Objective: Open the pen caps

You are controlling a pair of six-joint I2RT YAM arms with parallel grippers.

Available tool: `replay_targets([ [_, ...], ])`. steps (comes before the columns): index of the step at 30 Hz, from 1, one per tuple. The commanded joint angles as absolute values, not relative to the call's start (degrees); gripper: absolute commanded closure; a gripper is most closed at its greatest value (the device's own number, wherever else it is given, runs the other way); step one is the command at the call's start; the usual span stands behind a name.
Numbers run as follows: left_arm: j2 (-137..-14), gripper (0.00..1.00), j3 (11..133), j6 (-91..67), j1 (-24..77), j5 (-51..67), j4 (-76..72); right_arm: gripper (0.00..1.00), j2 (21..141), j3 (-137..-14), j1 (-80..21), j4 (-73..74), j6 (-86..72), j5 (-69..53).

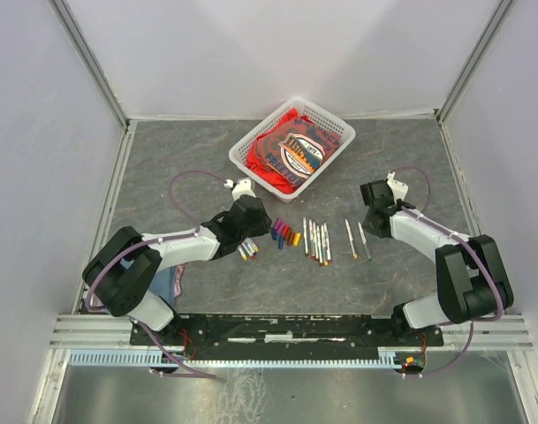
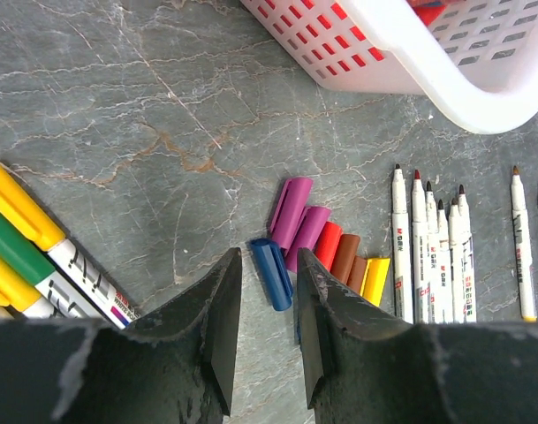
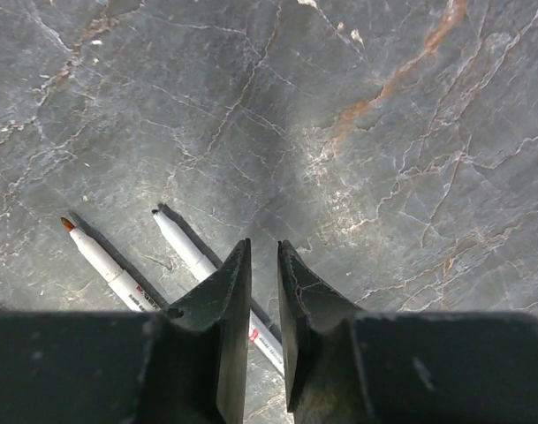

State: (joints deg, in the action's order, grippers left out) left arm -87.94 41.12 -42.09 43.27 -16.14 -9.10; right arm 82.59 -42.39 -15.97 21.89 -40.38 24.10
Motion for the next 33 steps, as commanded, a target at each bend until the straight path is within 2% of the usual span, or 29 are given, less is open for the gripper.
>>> replay_targets([
  [1,-85.86,0.62,40.81,-41.92,43.59,-17.89,-11.07,0.76,83.32,-41.65,-15.38,21.04,-43.8,22.85],
  [23,-83.37,0.6,40.52,-41.75,43.56,-20.37,-9.85,0.78,81.97,-34.45,-15.88,13.48,-52.79,8.05],
  [33,-82.41,0.6,40.22,-41.88,43.59,-21.62,-9.19,0.79,80.5,-34.37,-19.42,12.59,-55.05,8.94],
])
